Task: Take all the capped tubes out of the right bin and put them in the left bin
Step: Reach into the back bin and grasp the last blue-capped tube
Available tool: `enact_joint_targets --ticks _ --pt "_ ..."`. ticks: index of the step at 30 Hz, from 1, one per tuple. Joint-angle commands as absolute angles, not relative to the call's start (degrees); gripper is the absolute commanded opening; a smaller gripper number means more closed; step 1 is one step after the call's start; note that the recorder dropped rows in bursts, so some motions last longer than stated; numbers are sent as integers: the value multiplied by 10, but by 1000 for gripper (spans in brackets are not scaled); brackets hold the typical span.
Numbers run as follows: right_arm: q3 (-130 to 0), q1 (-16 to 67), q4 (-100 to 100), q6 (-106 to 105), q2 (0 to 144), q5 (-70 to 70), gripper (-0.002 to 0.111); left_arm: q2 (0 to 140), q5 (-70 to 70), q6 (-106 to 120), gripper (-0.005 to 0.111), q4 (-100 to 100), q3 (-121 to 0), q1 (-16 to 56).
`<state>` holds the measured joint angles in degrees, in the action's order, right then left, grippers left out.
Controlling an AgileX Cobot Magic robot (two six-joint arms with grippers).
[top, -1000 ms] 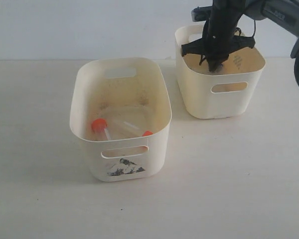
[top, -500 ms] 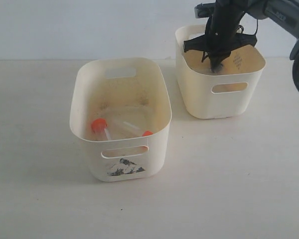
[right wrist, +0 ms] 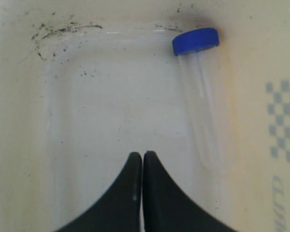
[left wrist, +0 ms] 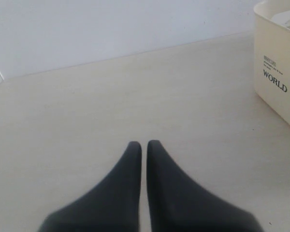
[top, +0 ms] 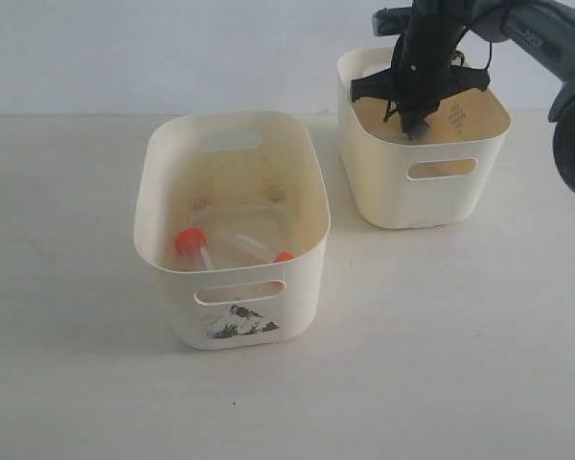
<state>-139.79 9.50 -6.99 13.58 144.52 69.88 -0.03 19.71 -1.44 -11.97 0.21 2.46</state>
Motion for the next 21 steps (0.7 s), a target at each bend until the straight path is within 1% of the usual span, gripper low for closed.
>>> enact_joint_targets --ticks 1,5,15,21 --pt "-1399 92 -69 129 1459 700 -1 0 195 -20 4 -118 0 25" --pt "-1399 92 -75 113 1474 700 -1 0 195 -20 4 -118 0 25" --pt "-1399 92 -194 111 1489 700 -1 0 195 -20 4 -118 0 25" --pt "-1399 92 -211 94 1489 700 0 0 195 -20 4 -118 0 25"
